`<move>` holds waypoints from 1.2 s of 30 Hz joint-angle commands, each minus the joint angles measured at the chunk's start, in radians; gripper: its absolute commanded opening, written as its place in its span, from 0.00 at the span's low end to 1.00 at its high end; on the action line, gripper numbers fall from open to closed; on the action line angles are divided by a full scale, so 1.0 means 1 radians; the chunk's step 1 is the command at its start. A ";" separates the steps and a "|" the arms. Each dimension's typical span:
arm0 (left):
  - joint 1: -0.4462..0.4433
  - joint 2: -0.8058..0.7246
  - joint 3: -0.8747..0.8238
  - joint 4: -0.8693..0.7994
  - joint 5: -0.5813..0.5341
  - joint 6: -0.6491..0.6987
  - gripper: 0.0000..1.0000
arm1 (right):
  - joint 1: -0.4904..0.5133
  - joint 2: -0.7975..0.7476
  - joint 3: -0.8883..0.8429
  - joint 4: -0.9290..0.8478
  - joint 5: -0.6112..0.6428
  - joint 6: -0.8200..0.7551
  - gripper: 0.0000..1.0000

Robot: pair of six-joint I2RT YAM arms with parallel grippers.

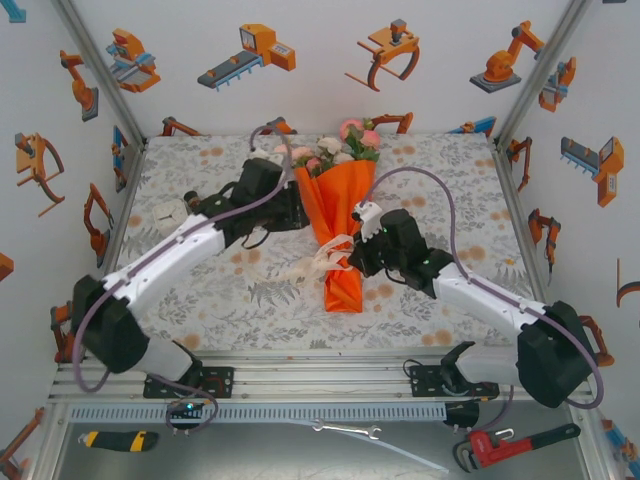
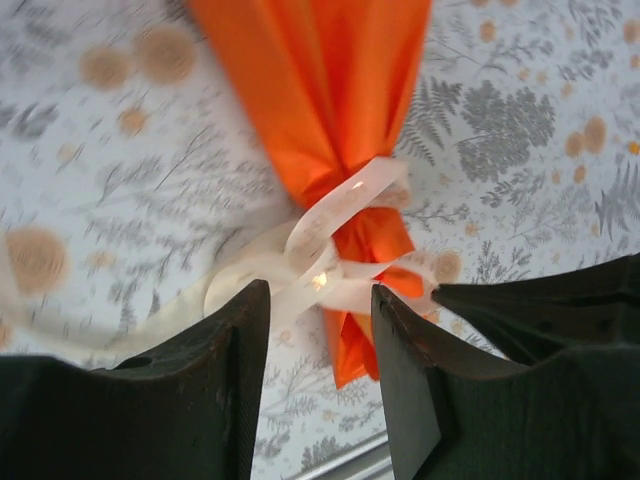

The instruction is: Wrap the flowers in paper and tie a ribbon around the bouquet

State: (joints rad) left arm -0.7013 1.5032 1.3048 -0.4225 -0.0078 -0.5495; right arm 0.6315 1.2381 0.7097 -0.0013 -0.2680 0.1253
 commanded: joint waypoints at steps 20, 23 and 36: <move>-0.085 0.445 0.154 0.115 0.125 0.295 0.38 | 0.002 -0.040 -0.059 0.041 0.029 -0.073 0.00; -0.086 0.427 0.151 0.114 0.128 0.293 0.22 | 0.002 -0.039 -0.057 0.051 0.058 -0.071 0.00; -0.086 0.311 0.113 0.111 0.213 0.210 0.00 | 0.011 0.064 -0.203 0.608 0.179 -0.110 0.07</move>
State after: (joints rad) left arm -0.7849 1.8721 1.4303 -0.3172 0.1680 -0.3012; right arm 0.6346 1.2648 0.5514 0.3542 -0.1616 0.0544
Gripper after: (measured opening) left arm 0.008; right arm 0.067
